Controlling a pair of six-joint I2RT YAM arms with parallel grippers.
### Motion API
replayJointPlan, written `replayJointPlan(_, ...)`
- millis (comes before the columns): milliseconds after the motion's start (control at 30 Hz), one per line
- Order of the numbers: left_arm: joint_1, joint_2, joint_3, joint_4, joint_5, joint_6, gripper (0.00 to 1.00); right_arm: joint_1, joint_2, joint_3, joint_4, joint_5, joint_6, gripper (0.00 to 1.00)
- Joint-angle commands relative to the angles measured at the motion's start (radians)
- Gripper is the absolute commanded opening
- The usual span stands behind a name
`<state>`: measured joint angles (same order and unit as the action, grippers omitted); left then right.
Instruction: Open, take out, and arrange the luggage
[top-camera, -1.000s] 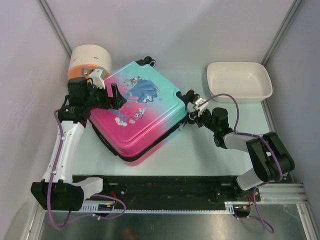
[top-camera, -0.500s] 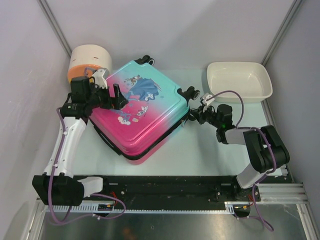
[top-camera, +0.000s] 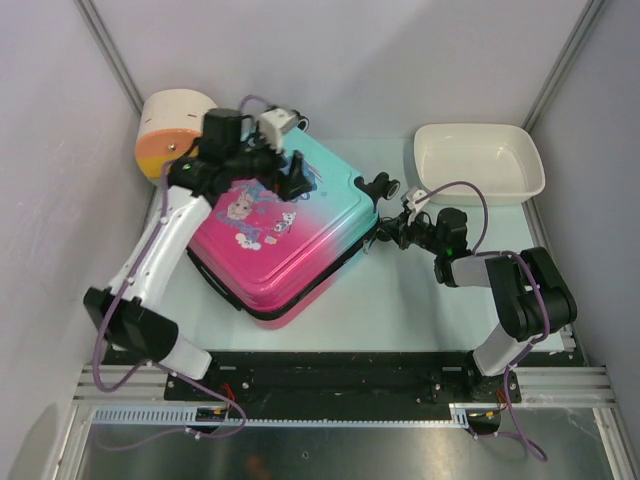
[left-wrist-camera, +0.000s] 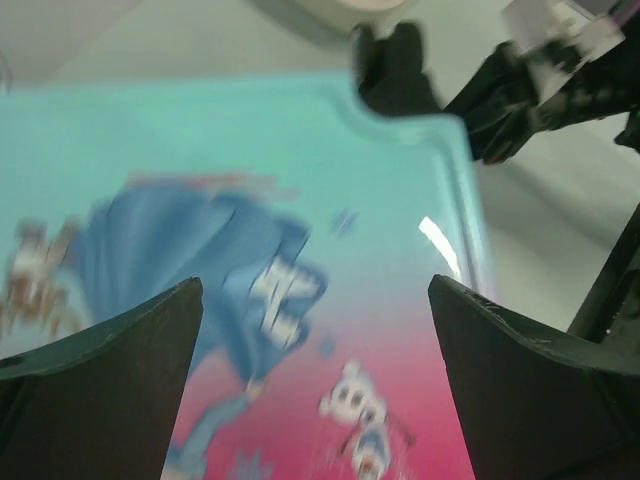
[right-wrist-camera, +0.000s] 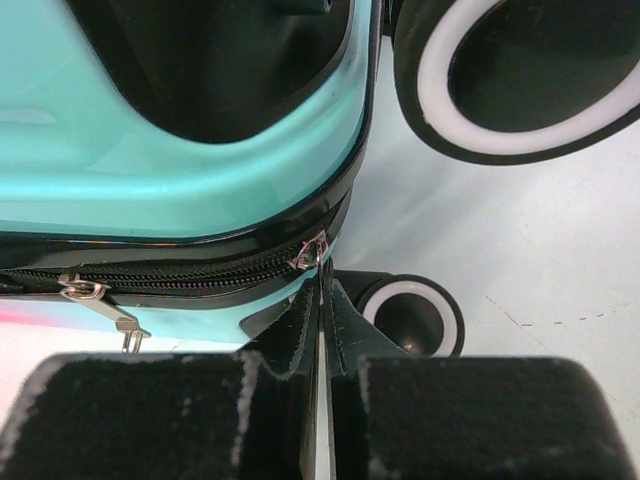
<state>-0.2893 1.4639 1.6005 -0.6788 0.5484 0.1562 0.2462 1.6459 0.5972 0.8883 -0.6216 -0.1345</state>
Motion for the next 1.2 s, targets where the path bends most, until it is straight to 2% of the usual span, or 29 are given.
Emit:
replayJointPlan(0,-0.164,0.127,0.22,-0.05,-0.086,0.197,1.0,-0.008,-0.031,0.069,0.209,-0.023,-0.001,0.0)
replayJointPlan(100,-0.257,0.258,0.32,-0.047,-0.154,0.183,1.0,-0.008,-0.032,0.069,0.204,-0.029,0.003,0.0)
replayJointPlan(133,-0.27,0.297,0.401,-0.048,-0.185,0.14,1.0,-0.008,-0.032,0.069,0.201,-0.032,0.003,0.0)
replayJointPlan(200,-0.292,0.406,0.522,-0.048,-0.188,0.093,1.0,-0.005,-0.032,0.069,0.198,-0.02,0.003,0.0)
replayJointPlan(300,-0.326,0.504,0.61,-0.048,-0.191,0.071,1.0,-0.007,-0.032,0.069,0.192,-0.013,0.003,0.0)
replayJointPlan(400,-0.376,0.59,0.696,-0.048,-0.326,0.082,1.0,-0.01,-0.034,0.069,0.186,-0.006,0.003,0.0)
replayJointPlan(500,-0.399,0.66,0.768,-0.048,-0.392,0.072,1.0,-0.01,-0.031,0.069,0.176,-0.001,0.004,0.0)
replayJointPlan(900,-0.461,0.759,0.777,-0.047,-0.439,0.02,1.0,0.002,-0.023,0.067,0.166,0.013,-0.01,0.0)
replayJointPlan(1033,-0.479,0.791,0.77,-0.047,-0.494,0.028,1.0,0.007,-0.023,0.069,0.166,0.014,-0.013,0.0)
replayJointPlan(1100,-0.481,0.811,0.768,-0.047,-0.537,0.029,0.98,0.007,-0.023,0.069,0.163,0.019,-0.013,0.0)
replayJointPlan(1167,-0.481,0.82,0.771,-0.05,-0.603,0.031,0.91,0.007,-0.023,0.069,0.159,0.02,-0.013,0.0)
